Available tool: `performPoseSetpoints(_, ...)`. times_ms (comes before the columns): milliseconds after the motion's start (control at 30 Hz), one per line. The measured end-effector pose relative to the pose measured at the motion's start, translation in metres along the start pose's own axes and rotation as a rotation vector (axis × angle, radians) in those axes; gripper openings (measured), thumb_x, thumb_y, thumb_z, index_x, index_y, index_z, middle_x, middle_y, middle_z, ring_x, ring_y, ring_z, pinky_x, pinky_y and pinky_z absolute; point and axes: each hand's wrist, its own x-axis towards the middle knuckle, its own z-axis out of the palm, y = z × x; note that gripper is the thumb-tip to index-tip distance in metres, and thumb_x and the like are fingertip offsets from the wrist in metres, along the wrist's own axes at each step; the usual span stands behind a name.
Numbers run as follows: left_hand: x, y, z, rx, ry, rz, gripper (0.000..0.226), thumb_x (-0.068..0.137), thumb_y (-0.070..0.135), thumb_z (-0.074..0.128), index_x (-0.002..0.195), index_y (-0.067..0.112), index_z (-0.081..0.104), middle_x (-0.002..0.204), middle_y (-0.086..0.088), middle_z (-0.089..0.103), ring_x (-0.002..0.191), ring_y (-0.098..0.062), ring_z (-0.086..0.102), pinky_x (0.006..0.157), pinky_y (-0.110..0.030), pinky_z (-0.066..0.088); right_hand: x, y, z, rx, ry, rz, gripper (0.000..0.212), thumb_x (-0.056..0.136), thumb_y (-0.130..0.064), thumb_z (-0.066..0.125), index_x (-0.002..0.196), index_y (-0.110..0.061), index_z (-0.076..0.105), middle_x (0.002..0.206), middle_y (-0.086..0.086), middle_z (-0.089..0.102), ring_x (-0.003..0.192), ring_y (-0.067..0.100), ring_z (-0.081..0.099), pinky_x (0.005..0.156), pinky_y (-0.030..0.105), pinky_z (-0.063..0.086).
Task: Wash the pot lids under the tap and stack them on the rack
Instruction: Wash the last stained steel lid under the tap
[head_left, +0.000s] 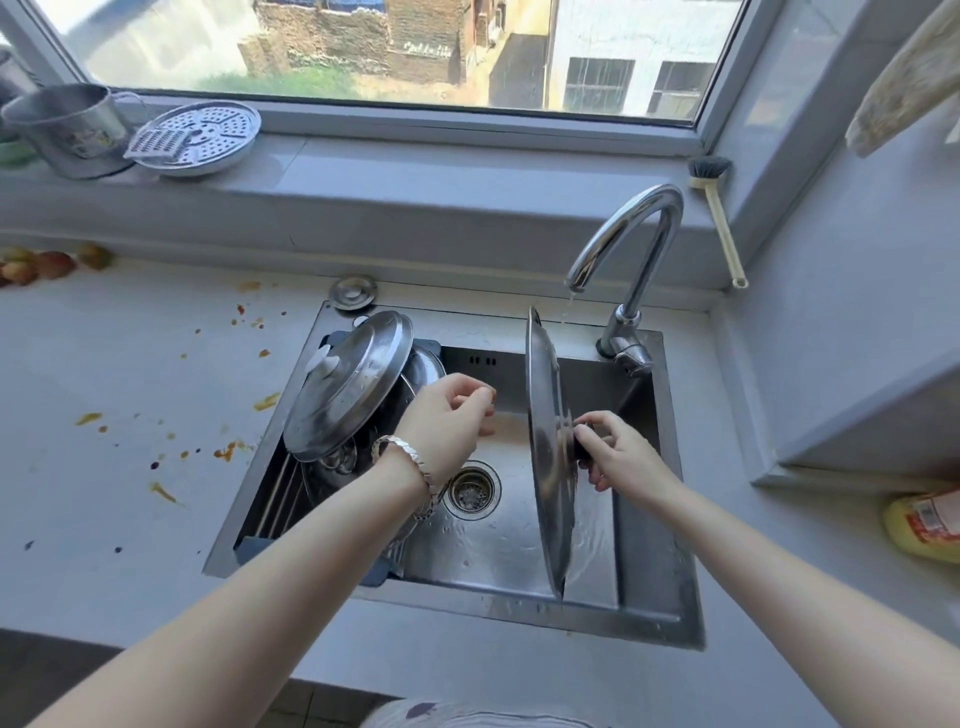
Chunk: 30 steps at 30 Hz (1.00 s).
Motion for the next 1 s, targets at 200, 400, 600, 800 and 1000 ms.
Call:
performPoseSetpoints(200,-0.009,-0.031,-0.009,0.063,0.056,-0.080,0.013,0.091,0.010,0.047,0.098,0.012,0.058,0.073,0.000,0.058,0.071,-0.009,0.062,0.061,-0.020,0.045,-0.001,-0.020,-0.005,-0.056,0.077,-0.134,0.009,0.091,-0.034,0.050,0.084,-0.031,0.056,0.059,-0.005,0.056,0.048,0.005,0.050,0.054,0.024,0.039)
performPoseSetpoints(400,-0.015,-0.051,-0.023,0.051,0.152,-0.145,0.017,0.088,0.011,0.048,0.103,0.013,0.057,0.079,0.005,0.060,0.088,-0.023,0.066,0.063,-0.025,0.045,0.009,-0.021,0.013,-0.251,0.040,-0.066,0.022,0.089,-0.039,0.049,0.101,-0.024,0.060,0.085,-0.005,0.060,0.081,0.019,0.053,0.074,0.028,0.041)
performPoseSetpoints(600,-0.025,-0.060,-0.034,0.030,0.193,-0.156,0.013,0.090,0.010,0.047,0.099,0.015,0.055,0.083,0.006,0.059,0.079,-0.015,0.065,0.061,-0.023,0.046,0.014,-0.016,0.028,-0.210,0.050,-0.037,0.034,0.088,-0.042,0.052,0.112,-0.018,0.060,0.095,-0.003,0.062,0.086,0.018,0.051,0.081,0.029,0.040)
performPoseSetpoints(800,-0.028,-0.074,-0.065,-0.022,0.295,-0.214,0.011,0.090,0.011,0.049,0.088,0.020,0.056,0.097,-0.008,0.065,0.084,-0.021,0.066,0.079,-0.037,0.053,0.000,-0.050,0.040,-0.317,0.032,-0.151,0.030,0.084,-0.047,0.059,0.105,-0.026,0.061,0.089,-0.007,0.057,0.099,0.022,0.056,0.078,0.027,0.037)
performPoseSetpoints(1000,-0.027,-0.095,-0.128,-0.001,0.471,-0.221,0.016,0.090,0.005,0.043,0.095,0.015,0.055,0.098,-0.010,0.064,0.085,-0.024,0.061,0.082,-0.036,0.050,-0.024,-0.132,0.075,-0.484,0.212,-0.405,0.040,0.072,-0.055,0.069,0.100,-0.028,0.062,0.084,-0.005,0.061,0.090,0.019,0.059,0.066,0.026,0.034)
